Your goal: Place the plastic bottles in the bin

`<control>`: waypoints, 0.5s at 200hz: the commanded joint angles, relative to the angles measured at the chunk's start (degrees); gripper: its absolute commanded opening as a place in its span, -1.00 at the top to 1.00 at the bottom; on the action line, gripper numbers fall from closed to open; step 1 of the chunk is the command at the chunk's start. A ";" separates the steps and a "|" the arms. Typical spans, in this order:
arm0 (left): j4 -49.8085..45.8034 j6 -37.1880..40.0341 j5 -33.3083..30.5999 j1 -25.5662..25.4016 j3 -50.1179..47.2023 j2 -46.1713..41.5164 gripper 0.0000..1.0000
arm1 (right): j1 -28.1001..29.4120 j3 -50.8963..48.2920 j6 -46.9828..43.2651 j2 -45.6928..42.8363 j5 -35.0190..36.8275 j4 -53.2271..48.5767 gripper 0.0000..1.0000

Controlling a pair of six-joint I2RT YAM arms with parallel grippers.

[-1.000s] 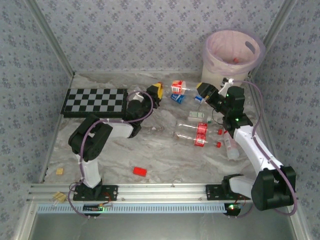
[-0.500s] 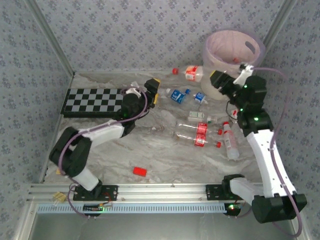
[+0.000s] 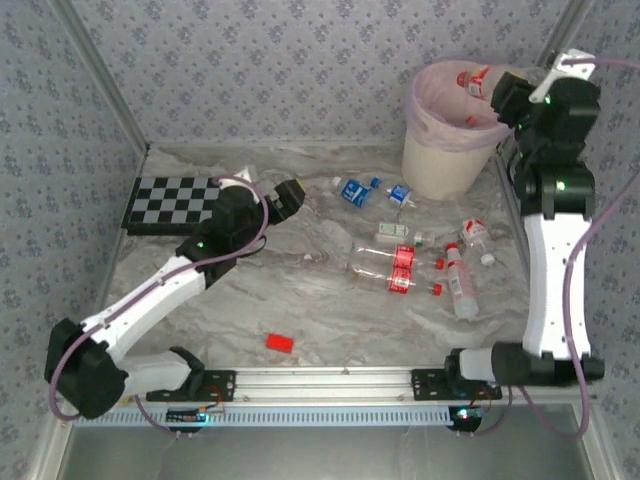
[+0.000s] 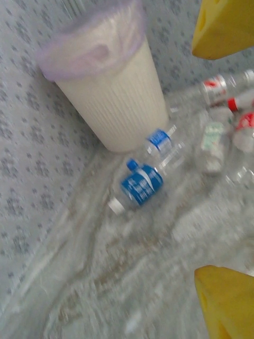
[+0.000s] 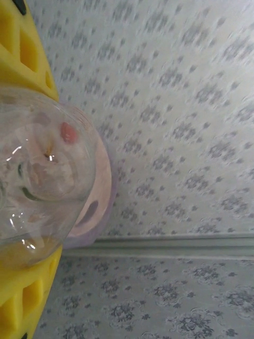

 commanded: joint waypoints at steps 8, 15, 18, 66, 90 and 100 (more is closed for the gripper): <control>-12.19 5.29 -1.65 -0.23 -2.00 -6.10 -0.96 | 0.04 8.28 -7.85 7.93 5.67 -7.91 0.41; -13.33 6.43 -1.51 -0.52 -2.76 -7.55 -0.96 | 0.20 9.32 -9.10 9.48 5.82 -7.93 0.42; -13.81 6.86 -1.45 -0.62 -3.09 -8.21 -0.96 | 0.26 9.70 -9.61 10.19 6.07 -7.94 0.43; -19.80 10.88 -2.34 -0.92 -6.74 -16.84 -0.97 | 1.06 20.39 -13.54 21.31 9.44 -12.37 0.49; -20.54 10.71 -3.58 -0.86 -8.78 -19.64 -0.97 | 1.25 28.71 -14.55 28.93 9.87 -16.60 0.50; -20.99 10.99 -4.15 -0.90 -8.94 -20.42 -0.97 | 1.25 32.73 -15.02 32.53 9.85 -18.58 0.50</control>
